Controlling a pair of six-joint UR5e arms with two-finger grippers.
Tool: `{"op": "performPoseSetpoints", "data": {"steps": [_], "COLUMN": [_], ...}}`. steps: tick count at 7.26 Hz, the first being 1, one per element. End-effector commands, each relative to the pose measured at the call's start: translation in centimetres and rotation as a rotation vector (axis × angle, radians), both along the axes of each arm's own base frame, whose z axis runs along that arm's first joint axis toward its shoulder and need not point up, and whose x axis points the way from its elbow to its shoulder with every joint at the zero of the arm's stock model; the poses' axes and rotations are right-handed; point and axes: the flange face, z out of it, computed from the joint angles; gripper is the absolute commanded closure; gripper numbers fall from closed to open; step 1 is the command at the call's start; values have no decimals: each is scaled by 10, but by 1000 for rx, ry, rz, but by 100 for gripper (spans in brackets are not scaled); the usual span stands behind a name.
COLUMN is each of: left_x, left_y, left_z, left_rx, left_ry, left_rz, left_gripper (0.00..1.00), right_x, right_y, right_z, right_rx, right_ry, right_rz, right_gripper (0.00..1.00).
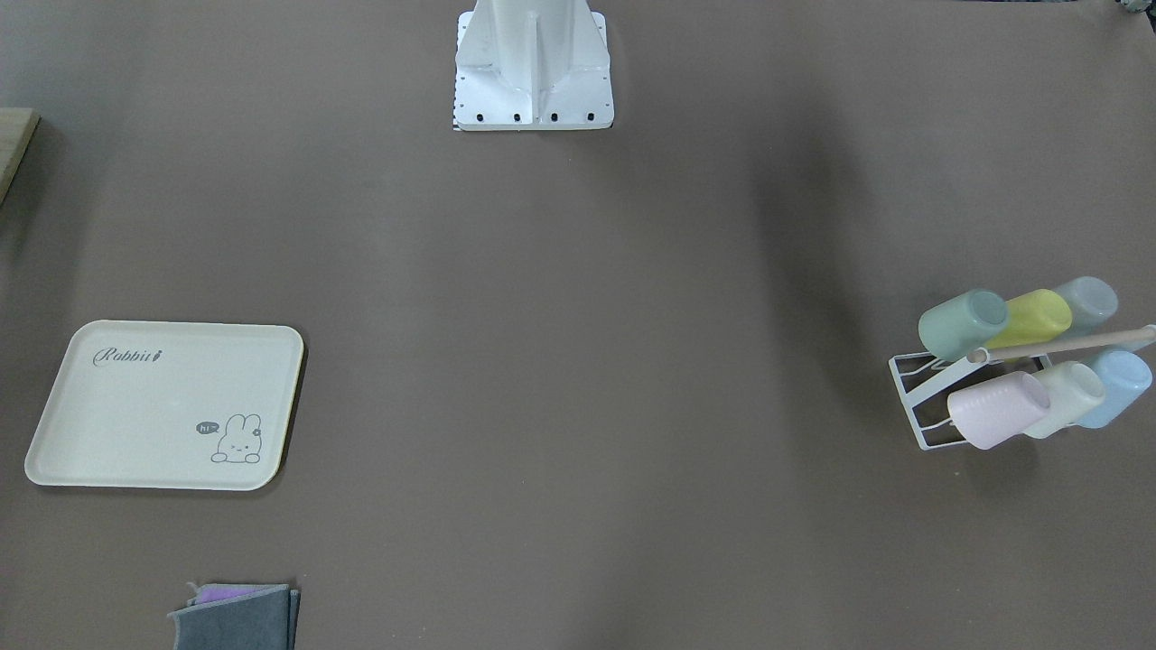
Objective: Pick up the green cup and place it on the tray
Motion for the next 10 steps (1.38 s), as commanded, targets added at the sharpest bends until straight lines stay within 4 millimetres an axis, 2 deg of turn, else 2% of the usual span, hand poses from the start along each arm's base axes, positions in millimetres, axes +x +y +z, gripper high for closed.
{"op": "performPoseSetpoints", "data": {"steps": [1,3,5,7,10], "left_x": [0,0,0,0,0], "left_y": [0,1,0,0,-1], "left_z": [1,3,1,-2,-6], "left_rx": [-1,-4,-1,3,8], "left_ry": [-1,-1,-1,1,1], "left_rz": [1,1,1,0,-2], "left_gripper": [2,1,2,2,2], "right_x": [-2,-6,-5,-3,-4], "right_y": [-3,3,4,10,1], "right_z": [-15,-12,-28,-22,-32], "right_rx": [33,20,43,35,49], "right_ry": [-7,-18,-43,-35,-40], "right_rz": [-7,-12,-3,-6,2], "right_gripper": [0,0,0,0,0]}}
